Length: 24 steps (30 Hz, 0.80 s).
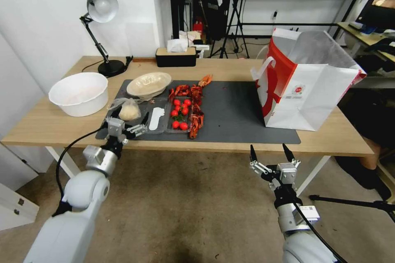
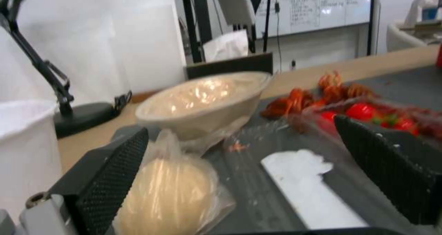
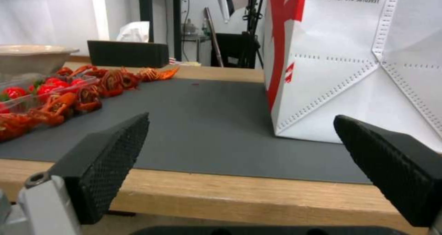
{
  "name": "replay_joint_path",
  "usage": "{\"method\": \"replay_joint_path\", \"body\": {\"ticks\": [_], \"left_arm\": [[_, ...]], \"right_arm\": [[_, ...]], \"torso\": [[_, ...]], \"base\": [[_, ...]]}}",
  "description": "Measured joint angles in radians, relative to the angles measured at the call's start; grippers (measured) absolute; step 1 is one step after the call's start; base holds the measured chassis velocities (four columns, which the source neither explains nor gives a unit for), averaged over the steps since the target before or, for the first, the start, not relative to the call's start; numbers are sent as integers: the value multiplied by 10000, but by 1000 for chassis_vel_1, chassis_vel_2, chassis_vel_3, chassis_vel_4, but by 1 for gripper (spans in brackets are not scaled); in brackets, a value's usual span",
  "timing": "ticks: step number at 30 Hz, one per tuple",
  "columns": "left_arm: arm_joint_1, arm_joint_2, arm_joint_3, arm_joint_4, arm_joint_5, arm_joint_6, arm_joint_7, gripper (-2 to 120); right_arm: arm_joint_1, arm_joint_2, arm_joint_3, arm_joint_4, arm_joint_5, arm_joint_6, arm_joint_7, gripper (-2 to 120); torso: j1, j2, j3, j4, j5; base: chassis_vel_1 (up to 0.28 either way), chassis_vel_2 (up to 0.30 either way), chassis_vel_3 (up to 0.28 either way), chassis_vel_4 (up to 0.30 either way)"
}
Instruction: Pick up the trash from the table and place it into the takeout bag.
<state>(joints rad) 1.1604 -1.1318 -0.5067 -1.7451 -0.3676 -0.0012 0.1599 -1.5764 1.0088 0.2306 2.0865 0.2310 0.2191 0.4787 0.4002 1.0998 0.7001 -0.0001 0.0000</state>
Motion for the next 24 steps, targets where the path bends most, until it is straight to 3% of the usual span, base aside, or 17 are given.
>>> {"method": "replay_joint_path", "body": {"ticks": [6,14,21,24], "left_arm": [[-666,378,180,1057,-31,263,4,100],[-1229,727,494,1836,-183,577,-15,100],[-1544,881,750,1912,-860,1110,-183,100],[-1666,938,826,1958,-1054,1310,-276,90]], "right_arm": [[90,20,9,-7,-3,-44,18,100],[235,105,-40,-125,-3,-60,10,100],[250,119,-39,-164,-2,-59,7,100],[228,137,-31,-183,-4,-47,8,100]], "torso": [[0,0,0,1,-1],[0,0,0,1,-1],[-1,2,0,1,2],[-2,2,-1,0,1]], "base": [[0,0,0,0],[0,0,0,0],[0,0,0,0],[0,0,0,0]]}}
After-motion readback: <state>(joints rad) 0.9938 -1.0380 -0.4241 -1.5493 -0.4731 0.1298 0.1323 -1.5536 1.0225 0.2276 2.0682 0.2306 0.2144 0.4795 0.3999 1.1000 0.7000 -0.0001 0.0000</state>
